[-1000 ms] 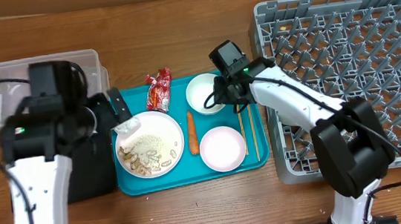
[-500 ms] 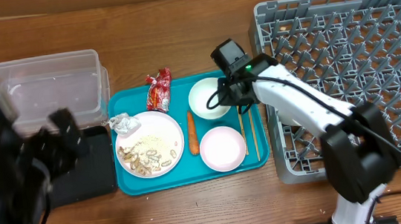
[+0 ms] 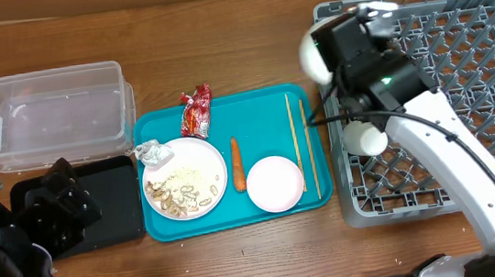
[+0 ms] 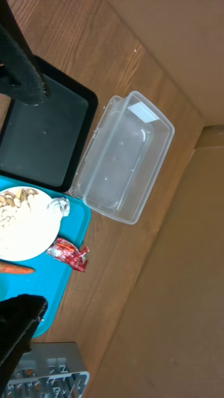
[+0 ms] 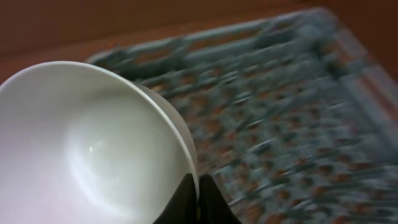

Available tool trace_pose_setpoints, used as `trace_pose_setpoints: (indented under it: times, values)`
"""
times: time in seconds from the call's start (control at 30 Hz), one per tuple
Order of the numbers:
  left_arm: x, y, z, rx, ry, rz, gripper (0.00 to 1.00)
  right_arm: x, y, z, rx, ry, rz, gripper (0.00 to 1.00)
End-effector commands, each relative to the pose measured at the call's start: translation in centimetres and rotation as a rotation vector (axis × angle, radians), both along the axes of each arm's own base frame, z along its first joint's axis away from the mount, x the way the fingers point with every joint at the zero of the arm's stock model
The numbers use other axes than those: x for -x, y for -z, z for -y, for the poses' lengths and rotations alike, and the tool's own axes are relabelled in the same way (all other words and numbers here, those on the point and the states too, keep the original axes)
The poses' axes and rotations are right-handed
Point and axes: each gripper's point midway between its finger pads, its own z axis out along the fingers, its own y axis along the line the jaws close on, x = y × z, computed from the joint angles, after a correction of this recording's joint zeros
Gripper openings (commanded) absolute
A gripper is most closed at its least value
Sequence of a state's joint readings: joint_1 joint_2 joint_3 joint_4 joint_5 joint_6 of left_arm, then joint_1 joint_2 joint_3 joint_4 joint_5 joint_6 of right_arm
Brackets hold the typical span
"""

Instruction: Sort waste into correct bins and load items into the dishwasher

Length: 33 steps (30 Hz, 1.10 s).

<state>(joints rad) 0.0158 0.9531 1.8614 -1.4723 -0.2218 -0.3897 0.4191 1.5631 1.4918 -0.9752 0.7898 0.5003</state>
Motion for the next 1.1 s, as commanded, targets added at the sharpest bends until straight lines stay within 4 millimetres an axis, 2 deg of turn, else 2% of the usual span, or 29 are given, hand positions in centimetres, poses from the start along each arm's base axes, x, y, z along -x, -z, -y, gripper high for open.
trace_pose_setpoints:
  times: [0.0, 0.07, 0.17, 0.3, 0.37, 0.53, 0.7, 0.83, 1.07]
  values:
    - [0.1, -0.3, -0.5, -0.018, -0.025, 0.006, 1.00, 1.5, -5.3, 7.4, 0.346, 0.302, 0.143, 0.04]
    - [0.1, -0.3, -0.5, -0.018, -0.025, 0.006, 1.00, 2.1, -6.0, 9.6, 0.393, 0.379, 0.149, 0.04]
    - [0.1, -0.3, -0.5, -0.018, -0.025, 0.006, 1.00, 2.6, -5.9, 12.6, 0.397, 0.457, 0.131, 0.04]
    - [0.1, -0.3, -0.5, -0.018, -0.025, 0.006, 1.00, 2.6, -3.8, 15.7, 0.325, 0.505, 0.067, 0.04]
    - [0.1, -0.3, -0.5, -0.018, -0.025, 0.006, 1.00, 2.2, -2.4, 16.4, 0.287, 0.502, 0.028, 0.04]
    - [0.1, -0.3, -0.5, -0.018, -0.025, 0.006, 1.00, 1.0, 0.7, 16.7, 0.330, 0.502, -0.062, 0.04]
    - [0.1, -0.3, -0.5, -0.018, -0.025, 0.006, 1.00, -0.4, 5.3, 15.9, 0.376, 0.460, -0.195, 0.04]
    - [0.1, -0.3, -0.5, -0.018, -0.025, 0.006, 1.00, -0.8, 7.1, 14.9, 0.403, 0.427, -0.250, 0.04]
    - [0.1, -0.3, -0.5, -0.018, -0.025, 0.006, 1.00, -0.9, 8.9, 14.8, 0.428, 0.412, -0.309, 0.04]
